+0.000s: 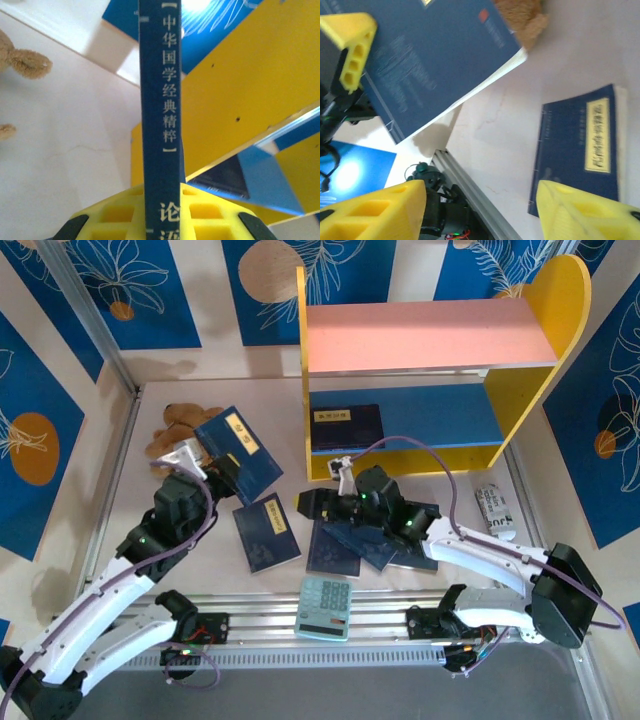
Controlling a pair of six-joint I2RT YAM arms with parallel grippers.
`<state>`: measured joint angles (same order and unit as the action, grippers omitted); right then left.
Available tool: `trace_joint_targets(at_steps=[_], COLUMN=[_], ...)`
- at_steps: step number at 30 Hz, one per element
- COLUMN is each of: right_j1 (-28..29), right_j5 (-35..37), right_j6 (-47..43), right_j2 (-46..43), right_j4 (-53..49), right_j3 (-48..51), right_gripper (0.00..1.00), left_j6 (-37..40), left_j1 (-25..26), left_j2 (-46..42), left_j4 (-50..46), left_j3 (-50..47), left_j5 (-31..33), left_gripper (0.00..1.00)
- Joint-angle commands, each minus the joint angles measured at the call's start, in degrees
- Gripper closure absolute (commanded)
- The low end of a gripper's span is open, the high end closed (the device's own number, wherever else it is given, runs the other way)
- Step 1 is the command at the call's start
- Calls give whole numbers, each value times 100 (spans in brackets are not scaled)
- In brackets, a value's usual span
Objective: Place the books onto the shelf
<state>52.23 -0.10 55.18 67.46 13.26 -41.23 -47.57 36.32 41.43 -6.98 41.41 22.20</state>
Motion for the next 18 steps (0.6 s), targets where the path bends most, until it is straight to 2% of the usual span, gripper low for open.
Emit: trace_joint_targets(at_steps=[1, 7, 18], right_j1=[299, 551, 518], right_j5=[402, 523, 769], right_j6=[592, 643, 776], right_j2=[135, 528, 487], right_j4=[1080, 1534, 1697], right_j3=[85, -112, 0], right_gripper=[32, 22, 20], left_j6=[-391, -431, -395], left_j1=[240, 756, 1568], left_j2=[-98, -48, 118], left_j4=[828, 1226, 2403], left_j3=[-184, -325, -729], left_j5=[462, 775, 1289], left_gripper=[100, 100, 100])
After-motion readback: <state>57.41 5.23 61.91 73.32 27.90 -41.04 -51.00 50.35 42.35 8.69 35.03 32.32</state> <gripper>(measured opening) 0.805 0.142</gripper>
